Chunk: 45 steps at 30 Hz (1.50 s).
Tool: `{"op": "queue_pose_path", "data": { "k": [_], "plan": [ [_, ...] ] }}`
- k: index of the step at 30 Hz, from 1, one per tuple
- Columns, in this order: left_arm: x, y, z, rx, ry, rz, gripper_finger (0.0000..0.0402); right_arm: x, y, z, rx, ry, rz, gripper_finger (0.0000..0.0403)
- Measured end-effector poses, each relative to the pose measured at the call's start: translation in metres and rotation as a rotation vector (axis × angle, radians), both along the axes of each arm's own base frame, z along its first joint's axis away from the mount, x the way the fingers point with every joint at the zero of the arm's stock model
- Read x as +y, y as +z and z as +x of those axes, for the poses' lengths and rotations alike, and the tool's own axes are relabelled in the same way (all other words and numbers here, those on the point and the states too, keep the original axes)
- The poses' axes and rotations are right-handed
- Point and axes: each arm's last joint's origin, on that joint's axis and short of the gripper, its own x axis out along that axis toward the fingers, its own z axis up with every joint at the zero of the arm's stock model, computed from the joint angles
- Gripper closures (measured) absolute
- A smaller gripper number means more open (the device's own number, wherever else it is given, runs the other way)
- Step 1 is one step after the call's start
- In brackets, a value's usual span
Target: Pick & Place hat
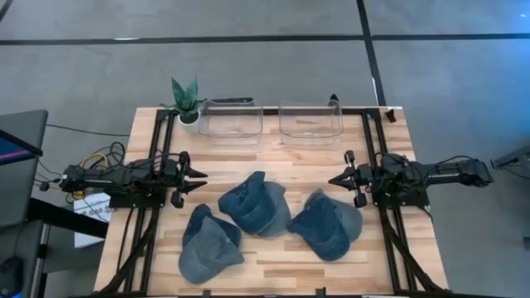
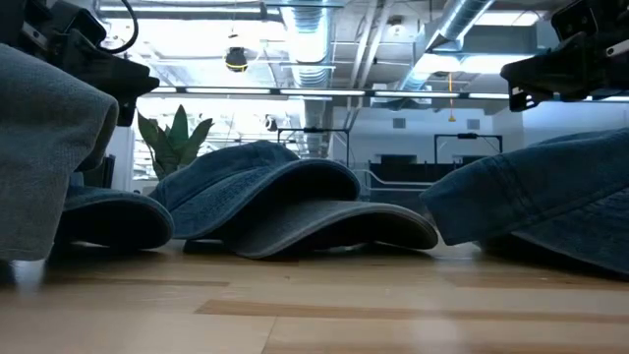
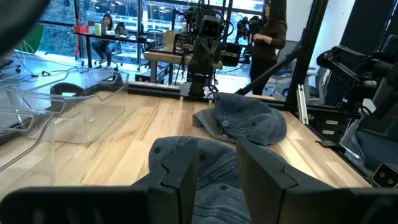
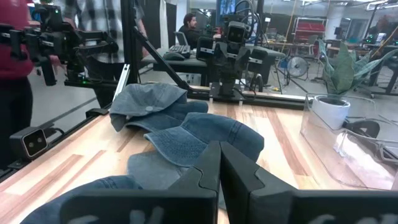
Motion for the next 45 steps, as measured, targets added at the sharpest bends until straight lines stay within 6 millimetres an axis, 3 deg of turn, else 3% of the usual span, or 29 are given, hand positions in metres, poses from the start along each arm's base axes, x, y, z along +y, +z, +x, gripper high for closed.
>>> {"op": "queue_pose_path", "data": {
  "k": [17, 31, 36, 42, 45],
  "plan": [
    [0.000, 0.000, 0.000, -0.004, 0.000, -0.003, 0.0300, 0.000, 0.000, 0.000, 0.000, 0.000, 0.000, 0.0403],
    [0.001, 0.013, -0.001, -0.139, 0.017, -0.069, 0.0300, 0.000, 0.000, 0.000, 0.000, 0.000, 0.000, 0.0403],
    [0.003, 0.029, -0.002, -0.165, 0.101, -0.092, 0.0321, 0.000, 0.000, 0.000, 0.000, 0.000, 0.000, 0.0403],
    [0.004, 0.077, 0.008, -0.148, 0.160, -0.121, 0.0392, 0.000, 0.000, 0.000, 0.000, 0.000, 0.000, 0.0403],
    [0.005, 0.106, 0.025, -0.102, 0.216, -0.209, 0.0399, 0.000, 0.000, 0.000, 0.000, 0.000, 0.000, 0.0403]
  ]
}}
